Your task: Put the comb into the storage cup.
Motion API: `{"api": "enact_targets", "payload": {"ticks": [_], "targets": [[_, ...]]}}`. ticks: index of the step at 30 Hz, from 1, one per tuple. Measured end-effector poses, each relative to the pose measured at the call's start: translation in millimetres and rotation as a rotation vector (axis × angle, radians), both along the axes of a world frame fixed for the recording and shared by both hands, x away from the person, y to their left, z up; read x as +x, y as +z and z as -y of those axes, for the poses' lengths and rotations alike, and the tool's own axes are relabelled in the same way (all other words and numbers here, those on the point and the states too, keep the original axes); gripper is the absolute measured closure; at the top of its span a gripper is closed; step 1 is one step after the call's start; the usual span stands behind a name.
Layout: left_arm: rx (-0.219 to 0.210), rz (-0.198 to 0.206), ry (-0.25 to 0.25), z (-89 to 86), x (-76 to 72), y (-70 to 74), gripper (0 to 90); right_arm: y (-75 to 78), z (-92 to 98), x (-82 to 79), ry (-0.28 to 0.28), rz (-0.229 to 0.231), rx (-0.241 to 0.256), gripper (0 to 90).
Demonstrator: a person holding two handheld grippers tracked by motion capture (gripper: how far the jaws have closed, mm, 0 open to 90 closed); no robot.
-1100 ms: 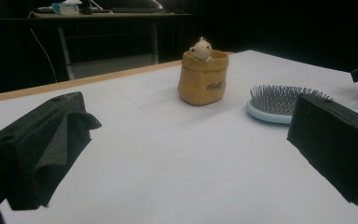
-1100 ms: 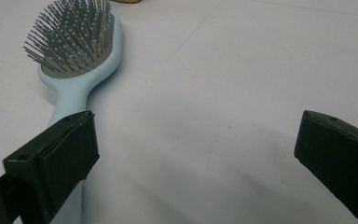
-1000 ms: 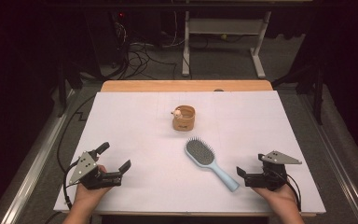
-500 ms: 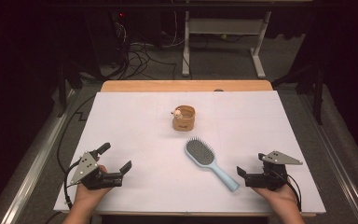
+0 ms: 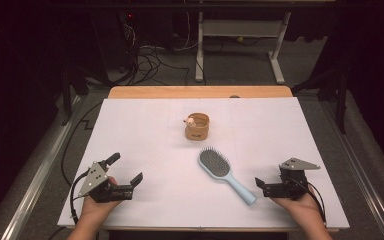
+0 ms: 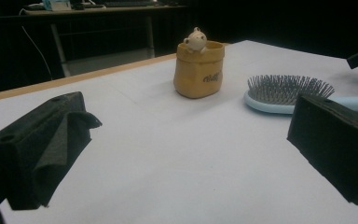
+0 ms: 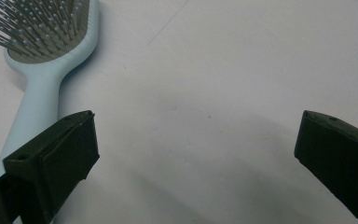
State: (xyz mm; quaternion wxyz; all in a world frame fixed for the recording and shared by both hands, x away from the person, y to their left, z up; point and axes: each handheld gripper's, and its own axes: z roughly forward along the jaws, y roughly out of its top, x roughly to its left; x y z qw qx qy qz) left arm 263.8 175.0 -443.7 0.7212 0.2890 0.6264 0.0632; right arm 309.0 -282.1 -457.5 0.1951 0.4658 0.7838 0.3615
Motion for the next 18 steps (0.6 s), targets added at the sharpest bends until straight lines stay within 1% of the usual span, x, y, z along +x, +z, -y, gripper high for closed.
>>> {"api": "enact_targets", "payload": {"ticks": [2, 4, 5, 6, 8, 12, 14, 16, 18], "targets": [[-0.003, -0.005, -0.005, -0.1, -0.3, -0.5, 0.3, -1.6, -0.5, 1.8, 0.007, -0.024, -0.021, 0.4], [-0.006, -0.009, -0.011, 0.0, -0.1, -0.2, 0.3, -2.5, -1.3, 2.9, 0.014, -0.044, -0.032, 0.4], [-0.006, -0.009, -0.011, 0.0, -0.1, -0.2, 0.3, -2.5, -1.3, 2.9, 0.014, -0.044, -0.032, 0.4], [-0.021, -0.013, -0.008, 0.1, 0.1, 0.9, 0.3, -2.3, -1.6, 3.6, 0.018, -0.051, -0.036, 0.4], [-0.031, -0.015, -0.008, -0.8, 0.4, 1.9, 0.3, -1.4, -2.4, 5.0, 0.031, -0.067, -0.042, 0.4], [-0.028, -0.018, -0.014, -1.6, 1.4, 1.8, 0.3, 0.8, -4.3, 7.3, 0.043, -0.084, -0.051, 0.4], [-0.033, -0.023, -0.014, -1.3, 1.6, 2.1, 0.3, 0.9, -5.1, 8.1, 0.047, -0.095, -0.053, 0.4], [-0.034, -0.027, -0.014, -1.0, 1.7, 2.2, 0.2, -0.5, -6.1, 9.7, 0.046, -0.105, -0.071, 0.4], [-0.028, -0.018, -0.018, -1.1, 0.9, 2.3, 0.3, -0.9, -6.1, 10.4, 0.048, -0.112, -0.077, 0.4]]}}
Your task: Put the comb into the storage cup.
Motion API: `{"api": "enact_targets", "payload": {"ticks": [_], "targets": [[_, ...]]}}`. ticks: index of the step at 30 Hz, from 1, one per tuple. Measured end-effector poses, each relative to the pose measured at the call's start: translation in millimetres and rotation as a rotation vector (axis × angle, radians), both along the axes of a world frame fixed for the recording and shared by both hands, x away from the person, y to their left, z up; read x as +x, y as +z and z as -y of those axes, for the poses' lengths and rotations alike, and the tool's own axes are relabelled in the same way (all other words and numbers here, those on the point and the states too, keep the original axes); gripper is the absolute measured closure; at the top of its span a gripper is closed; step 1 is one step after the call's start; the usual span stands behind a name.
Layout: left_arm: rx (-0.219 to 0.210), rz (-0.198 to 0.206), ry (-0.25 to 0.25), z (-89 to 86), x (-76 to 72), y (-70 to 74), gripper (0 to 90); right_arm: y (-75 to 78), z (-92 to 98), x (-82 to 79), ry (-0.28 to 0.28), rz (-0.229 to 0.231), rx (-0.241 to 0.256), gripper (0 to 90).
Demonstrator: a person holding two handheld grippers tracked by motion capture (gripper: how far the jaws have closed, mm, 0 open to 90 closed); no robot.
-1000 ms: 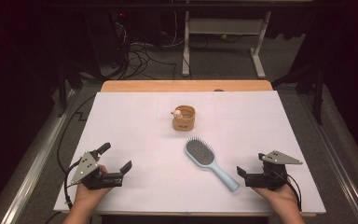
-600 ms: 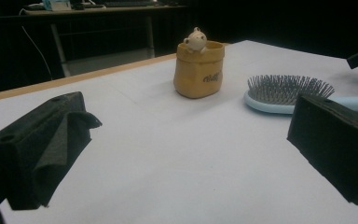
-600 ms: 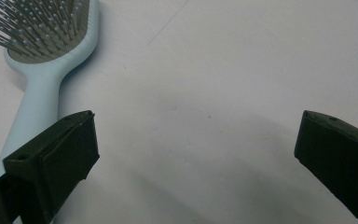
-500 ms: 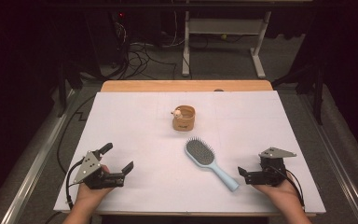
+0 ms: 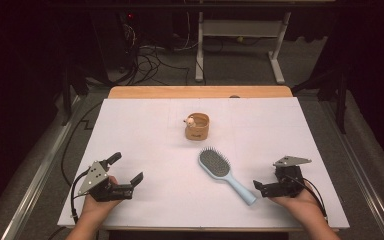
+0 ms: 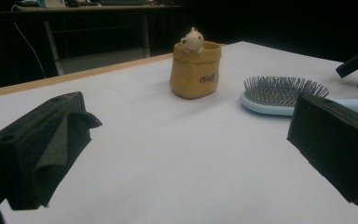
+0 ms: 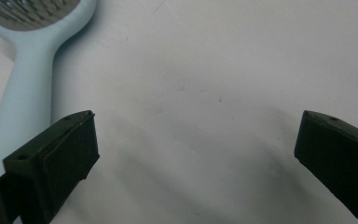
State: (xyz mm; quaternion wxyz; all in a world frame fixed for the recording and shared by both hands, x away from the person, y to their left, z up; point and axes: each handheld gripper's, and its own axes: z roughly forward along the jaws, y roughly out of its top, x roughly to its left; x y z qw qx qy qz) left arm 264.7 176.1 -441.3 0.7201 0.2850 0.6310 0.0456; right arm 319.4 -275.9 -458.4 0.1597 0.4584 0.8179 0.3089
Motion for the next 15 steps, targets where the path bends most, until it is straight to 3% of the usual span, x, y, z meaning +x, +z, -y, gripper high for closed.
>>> {"api": "enact_targets", "payload": {"ticks": [4, 7, 15], "targets": [[-0.004, -0.001, -0.003, 0.2, 0.0, 0.2, 0.2, -1.0, -1.2, 3.0, 0.005, -0.021, -0.039, 0.4], [0.011, 0.008, -0.015, 0.4, -0.5, -0.9, 0.3, 0.5, -1.5, 3.4, 0.004, -0.03, -0.046, 0.4], [-0.001, 0.006, -0.016, 1.1, -2.0, 0.5, 0.2, 5.5, -3.7, 4.4, 0.038, -0.058, -0.077, 0.6]]}}
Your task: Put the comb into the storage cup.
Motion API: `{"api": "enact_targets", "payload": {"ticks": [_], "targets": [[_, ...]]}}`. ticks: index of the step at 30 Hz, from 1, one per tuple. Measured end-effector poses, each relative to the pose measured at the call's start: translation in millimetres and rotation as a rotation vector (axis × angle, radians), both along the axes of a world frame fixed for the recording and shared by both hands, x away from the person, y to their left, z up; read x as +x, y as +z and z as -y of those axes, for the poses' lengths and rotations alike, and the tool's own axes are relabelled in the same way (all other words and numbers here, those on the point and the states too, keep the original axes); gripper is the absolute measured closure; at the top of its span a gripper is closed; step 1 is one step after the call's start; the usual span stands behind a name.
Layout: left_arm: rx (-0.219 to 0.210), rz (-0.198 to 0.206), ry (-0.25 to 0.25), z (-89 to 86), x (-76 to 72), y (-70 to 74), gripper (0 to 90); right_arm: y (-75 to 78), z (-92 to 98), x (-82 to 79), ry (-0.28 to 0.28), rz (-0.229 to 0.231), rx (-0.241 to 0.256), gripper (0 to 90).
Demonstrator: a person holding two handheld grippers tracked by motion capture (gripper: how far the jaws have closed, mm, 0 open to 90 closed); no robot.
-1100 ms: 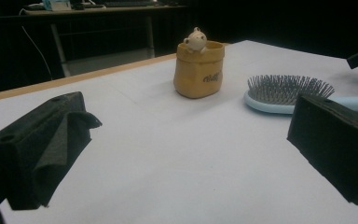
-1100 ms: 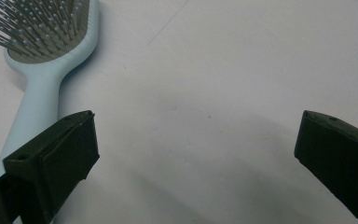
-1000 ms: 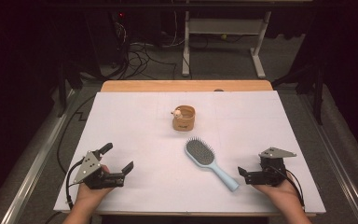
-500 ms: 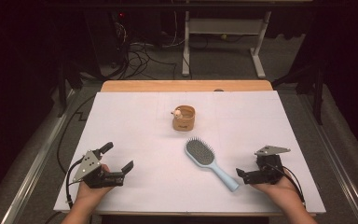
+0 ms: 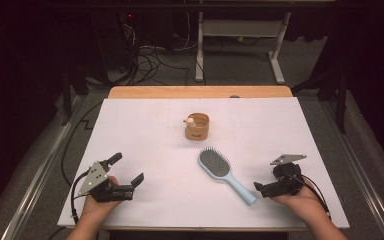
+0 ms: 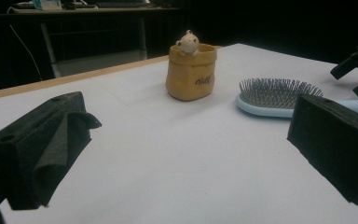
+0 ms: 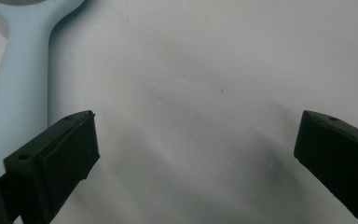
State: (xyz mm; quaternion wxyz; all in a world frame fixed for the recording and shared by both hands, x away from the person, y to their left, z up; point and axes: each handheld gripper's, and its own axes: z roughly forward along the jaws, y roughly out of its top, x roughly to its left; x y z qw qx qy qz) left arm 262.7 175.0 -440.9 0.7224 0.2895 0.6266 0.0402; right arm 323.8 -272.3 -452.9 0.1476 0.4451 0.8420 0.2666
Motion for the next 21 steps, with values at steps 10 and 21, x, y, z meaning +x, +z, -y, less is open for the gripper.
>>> {"api": "enact_targets", "payload": {"ticks": [10, 21], "targets": [[-0.003, -0.002, 0.006, -0.1, 0.5, 0.2, 0.3, 4.3, -4.7, -0.8, 0.03, -0.031, 0.008, 0.5], [-0.014, -0.008, 0.009, 0.2, -0.1, 0.9, 0.2, 22.6, -26.6, -0.2, 0.095, -0.029, 0.021, 0.5]]}}
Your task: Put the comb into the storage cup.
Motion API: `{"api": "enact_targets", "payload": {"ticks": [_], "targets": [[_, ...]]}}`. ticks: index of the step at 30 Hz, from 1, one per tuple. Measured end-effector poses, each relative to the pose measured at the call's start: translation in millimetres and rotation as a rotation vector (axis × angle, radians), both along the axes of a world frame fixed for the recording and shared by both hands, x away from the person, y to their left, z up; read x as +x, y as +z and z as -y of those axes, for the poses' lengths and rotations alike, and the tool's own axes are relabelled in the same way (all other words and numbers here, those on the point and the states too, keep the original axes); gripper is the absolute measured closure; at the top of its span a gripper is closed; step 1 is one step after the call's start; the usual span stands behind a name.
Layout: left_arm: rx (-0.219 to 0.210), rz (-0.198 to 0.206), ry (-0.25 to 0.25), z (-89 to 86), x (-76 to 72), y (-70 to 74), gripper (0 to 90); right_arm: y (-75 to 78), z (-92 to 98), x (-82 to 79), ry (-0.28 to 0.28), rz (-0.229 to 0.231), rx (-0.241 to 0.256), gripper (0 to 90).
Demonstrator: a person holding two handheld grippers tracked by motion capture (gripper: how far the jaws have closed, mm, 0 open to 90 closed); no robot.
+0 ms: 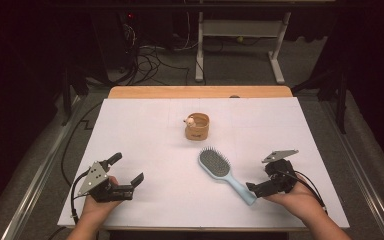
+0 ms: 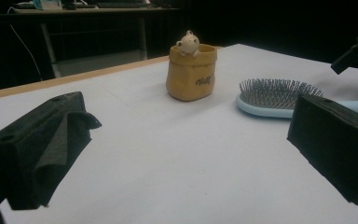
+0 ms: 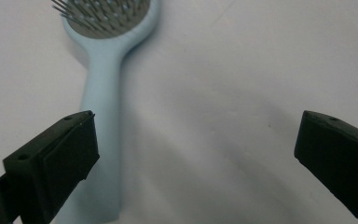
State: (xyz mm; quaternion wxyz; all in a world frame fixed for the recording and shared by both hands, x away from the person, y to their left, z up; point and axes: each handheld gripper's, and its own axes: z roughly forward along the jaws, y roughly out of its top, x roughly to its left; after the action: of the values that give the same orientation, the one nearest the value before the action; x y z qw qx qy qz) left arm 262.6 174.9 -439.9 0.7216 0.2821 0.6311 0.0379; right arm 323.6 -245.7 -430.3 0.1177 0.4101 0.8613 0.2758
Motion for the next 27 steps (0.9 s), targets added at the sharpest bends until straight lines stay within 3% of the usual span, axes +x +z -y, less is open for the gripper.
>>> {"api": "enact_targets", "payload": {"ticks": [10, 27], "targets": [[0.008, 0.009, 0.001, -1.0, 0.1, -0.2, 0.2, 9.1, -25.4, 5.3, 0.057, 0.004, -0.011, 0.5], [0.007, 0.012, -0.003, -1.2, -0.2, -0.1, 0.3, 3.6, -60.1, 20.4, 0.098, -0.017, -0.034, 0.5]]}}
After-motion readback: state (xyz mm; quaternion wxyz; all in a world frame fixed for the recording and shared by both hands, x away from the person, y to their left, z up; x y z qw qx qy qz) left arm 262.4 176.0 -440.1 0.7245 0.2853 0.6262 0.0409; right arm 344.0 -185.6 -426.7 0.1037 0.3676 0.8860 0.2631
